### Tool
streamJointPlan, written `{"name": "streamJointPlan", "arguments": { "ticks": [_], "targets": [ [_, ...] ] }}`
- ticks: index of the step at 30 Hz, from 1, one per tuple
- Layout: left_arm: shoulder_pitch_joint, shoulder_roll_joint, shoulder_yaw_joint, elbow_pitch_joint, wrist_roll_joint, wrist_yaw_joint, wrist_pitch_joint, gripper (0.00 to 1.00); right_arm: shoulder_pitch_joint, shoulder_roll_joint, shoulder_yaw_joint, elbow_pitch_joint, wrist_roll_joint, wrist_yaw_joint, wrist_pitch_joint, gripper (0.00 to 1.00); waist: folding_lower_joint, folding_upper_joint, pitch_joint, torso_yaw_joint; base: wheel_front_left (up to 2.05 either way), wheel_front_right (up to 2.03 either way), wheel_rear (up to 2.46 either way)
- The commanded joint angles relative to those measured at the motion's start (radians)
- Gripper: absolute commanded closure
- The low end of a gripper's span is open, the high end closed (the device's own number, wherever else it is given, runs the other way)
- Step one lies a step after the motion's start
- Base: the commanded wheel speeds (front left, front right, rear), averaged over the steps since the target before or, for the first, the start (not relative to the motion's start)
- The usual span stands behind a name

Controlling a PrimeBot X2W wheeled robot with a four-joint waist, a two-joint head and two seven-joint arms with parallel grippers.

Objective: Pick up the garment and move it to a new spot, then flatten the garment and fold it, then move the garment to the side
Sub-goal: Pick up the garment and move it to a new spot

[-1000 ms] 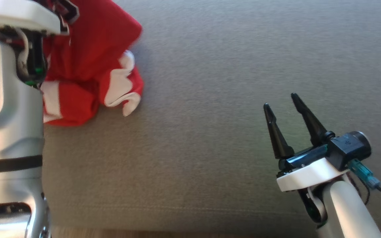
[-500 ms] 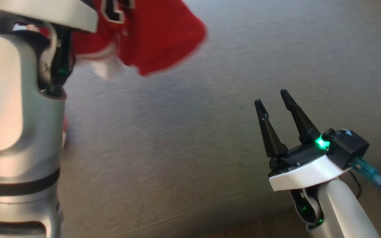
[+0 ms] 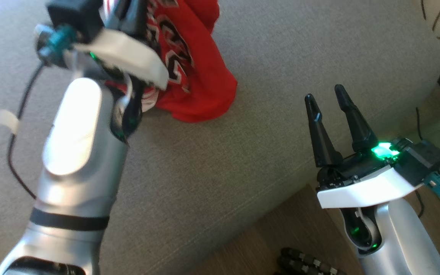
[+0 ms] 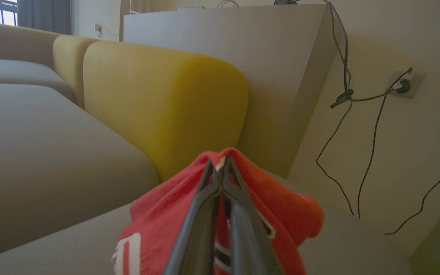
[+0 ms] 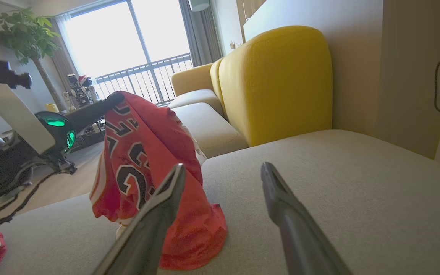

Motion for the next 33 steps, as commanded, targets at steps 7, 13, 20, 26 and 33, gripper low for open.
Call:
{"name": "streamJointPlan", "arguments": {
  "ticks": [7,13,20,26,33],
  "targets": [
    [0.031,0.008,-0.176,0.161,-0.136,-0.105,-0.158,0.00,-0.024,0.009,0.054,-0.023,0.003,0.000,-0.009,0.00,-0.0001,0.0000,0.022,-0.010,0.00,0.00,0.00],
    [0.141,0.009,-0.146,0.077,-0.129,-0.070,-0.180,0.00,0.001,0.009,0.075,0.009,-0.032,0.000,-0.009,0.00,-0.0001,0.0000,-0.039,0.086,0.00,0.00,0.00],
    [0.423,0.008,-0.005,-0.251,0.009,0.010,-0.181,0.00,0.053,0.009,0.008,0.063,-0.092,0.000,-0.009,0.00,-0.0001,0.0000,-0.153,0.267,0.00,0.00,0.00],
    [0.588,0.007,0.080,-0.363,0.085,0.045,-0.181,0.00,0.089,0.009,-0.017,0.096,-0.131,0.000,-0.009,0.00,-0.0001,0.0000,-0.225,0.369,0.00,0.00,0.00],
    [0.775,0.007,0.158,-0.472,0.130,0.138,-0.181,0.00,0.137,0.009,-0.067,0.100,-0.178,0.000,-0.009,0.00,-0.0001,0.0000,-0.301,0.448,0.00,0.00,0.00]
  ]
}}
